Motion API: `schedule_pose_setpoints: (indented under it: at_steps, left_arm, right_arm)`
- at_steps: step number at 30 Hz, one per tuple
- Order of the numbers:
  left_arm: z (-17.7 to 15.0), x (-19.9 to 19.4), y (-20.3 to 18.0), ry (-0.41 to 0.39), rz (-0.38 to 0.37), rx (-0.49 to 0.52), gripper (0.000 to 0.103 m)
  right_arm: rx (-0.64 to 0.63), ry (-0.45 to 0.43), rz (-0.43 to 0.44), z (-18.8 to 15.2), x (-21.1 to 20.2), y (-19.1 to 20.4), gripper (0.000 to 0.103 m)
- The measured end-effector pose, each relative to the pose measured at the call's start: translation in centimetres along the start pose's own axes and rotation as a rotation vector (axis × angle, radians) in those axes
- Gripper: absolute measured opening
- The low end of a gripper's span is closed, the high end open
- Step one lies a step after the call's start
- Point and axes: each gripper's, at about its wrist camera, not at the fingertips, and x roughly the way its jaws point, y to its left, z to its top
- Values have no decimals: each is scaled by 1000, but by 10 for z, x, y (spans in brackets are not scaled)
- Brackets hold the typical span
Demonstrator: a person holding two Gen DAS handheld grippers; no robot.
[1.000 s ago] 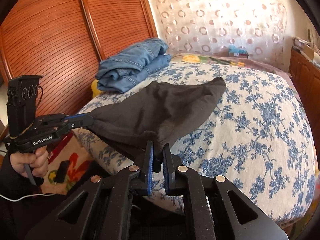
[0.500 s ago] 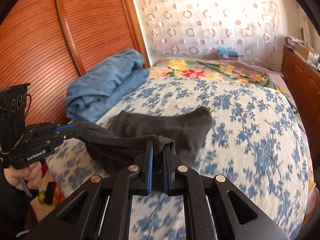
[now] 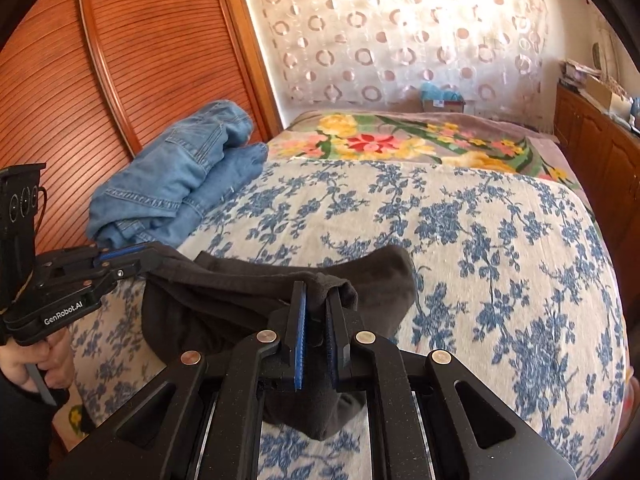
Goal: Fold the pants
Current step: 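Lift the hem with both grippers and fold it toward the waistband, then lay the folded hem onto the pants and open both grippers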
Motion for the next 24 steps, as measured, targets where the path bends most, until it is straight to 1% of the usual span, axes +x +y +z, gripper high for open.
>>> schedule_pose_setpoints:
  at_steps: [3,5,6,8,9,10,11,12,13,15,19,21,24]
  left_arm:
    - [4,5,1,10,6,-13,7]
    - [4,5,4,11,-1,-30,9]
    - [4,5,5,13,0,-36,12]
    - [3,1,6,9,-1,-34,18]
    - [1,-2,5,2,-3,-28,23]
    - [0,-6,4,-7,-5,-24,29]
    - [0,-8,3,-14,-5,-21,32]
    - [-1,-11,2,-19,-6,-18,39]
    - [-3,-14,0,-21,-7,-13,40]
    - [-8,-19,-4,-22,-16,2,40]
    - [-21,-23,-7,-8,-16,12,41]
    - [-27,-21,-8,3,-19,17,41]
    - [-33,-15,-7,27,-7,24,41]
  right_arm:
    - [0,11,-15,2,6,-2,8]
    - [-4,8,-22,1,6,-1,11]
    - [-2,4,-24,1,3,-1,13]
    - [-2,-25,-26,0,-5,-1,23]
    - [0,-40,-30,0,-9,-2,33]
    - [5,-55,-32,-1,-14,-3,37]
    - [11,-63,-24,-1,-17,-4,38]
    - [9,-60,-7,-1,-19,-3,38]
    - [-1,-56,0,-2,-20,-2,38]
    - [-27,-56,-18,-6,-24,2,38]
    - [-64,-40,-3,-16,-25,8,38]
    - [-98,-11,-5,-22,-19,13,38]
    - [-145,34,-31,-26,-4,16,38]
